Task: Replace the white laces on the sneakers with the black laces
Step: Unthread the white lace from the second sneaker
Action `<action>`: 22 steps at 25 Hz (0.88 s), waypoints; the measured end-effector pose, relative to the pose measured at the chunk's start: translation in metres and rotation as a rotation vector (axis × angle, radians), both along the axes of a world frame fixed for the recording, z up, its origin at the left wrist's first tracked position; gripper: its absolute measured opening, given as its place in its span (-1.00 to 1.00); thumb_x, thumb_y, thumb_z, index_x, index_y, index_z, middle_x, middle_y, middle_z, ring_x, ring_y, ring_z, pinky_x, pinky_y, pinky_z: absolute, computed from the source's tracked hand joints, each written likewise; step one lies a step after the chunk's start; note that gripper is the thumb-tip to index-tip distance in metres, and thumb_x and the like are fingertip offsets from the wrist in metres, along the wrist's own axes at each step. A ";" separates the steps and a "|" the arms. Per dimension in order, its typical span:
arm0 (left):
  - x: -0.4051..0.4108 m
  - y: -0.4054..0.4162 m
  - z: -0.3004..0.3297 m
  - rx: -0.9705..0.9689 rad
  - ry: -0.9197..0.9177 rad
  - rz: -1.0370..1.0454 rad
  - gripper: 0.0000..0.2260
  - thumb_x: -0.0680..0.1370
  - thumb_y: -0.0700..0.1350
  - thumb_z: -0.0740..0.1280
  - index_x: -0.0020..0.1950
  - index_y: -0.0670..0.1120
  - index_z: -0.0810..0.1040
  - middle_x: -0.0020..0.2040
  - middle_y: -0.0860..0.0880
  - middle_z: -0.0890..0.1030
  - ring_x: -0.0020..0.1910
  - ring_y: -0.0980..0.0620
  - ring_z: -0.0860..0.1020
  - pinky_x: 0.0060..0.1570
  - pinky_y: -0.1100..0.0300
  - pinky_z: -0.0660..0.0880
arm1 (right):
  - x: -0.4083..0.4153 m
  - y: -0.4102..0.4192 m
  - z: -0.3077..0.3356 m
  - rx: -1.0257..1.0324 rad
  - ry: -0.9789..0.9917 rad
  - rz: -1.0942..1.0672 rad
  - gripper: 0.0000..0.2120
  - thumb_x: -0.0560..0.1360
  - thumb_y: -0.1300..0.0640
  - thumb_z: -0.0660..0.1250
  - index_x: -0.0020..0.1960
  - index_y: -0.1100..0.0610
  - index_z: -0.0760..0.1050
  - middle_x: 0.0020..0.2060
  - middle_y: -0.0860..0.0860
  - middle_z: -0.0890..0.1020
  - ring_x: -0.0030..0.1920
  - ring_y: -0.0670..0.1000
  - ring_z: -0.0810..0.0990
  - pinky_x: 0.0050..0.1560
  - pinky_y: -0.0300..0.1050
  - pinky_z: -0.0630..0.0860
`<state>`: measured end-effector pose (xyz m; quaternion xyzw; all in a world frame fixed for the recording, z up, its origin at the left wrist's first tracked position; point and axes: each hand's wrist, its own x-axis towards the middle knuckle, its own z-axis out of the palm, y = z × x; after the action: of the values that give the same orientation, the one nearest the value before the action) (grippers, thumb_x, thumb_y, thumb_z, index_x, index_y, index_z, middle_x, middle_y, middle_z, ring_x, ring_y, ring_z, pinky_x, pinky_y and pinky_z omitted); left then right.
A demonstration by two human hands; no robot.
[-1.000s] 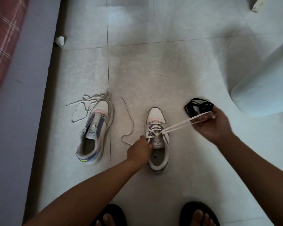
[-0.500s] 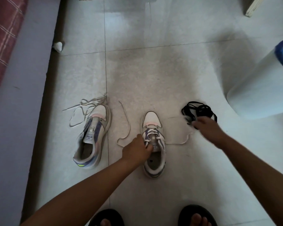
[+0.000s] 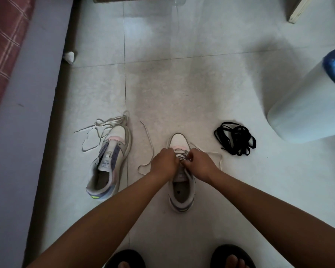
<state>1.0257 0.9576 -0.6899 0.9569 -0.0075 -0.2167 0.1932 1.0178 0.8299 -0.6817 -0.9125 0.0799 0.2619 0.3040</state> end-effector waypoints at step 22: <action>0.008 0.022 0.001 0.398 -0.147 -0.539 -0.74 0.61 -0.22 0.06 0.28 -0.18 0.30 0.12 -0.18 0.49 0.02 -0.18 0.56 -0.17 0.06 0.44 | 0.006 -0.012 -0.007 -0.412 -0.195 0.532 -0.76 0.62 0.14 0.08 0.24 0.21 0.31 0.10 0.14 0.52 0.09 0.15 0.51 -0.08 -0.04 0.41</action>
<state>1.0335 0.9799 -0.6885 0.9526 -0.2314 -0.1875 -0.0623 1.0239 0.8183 -0.6885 -0.9642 -0.1389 0.2221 0.0406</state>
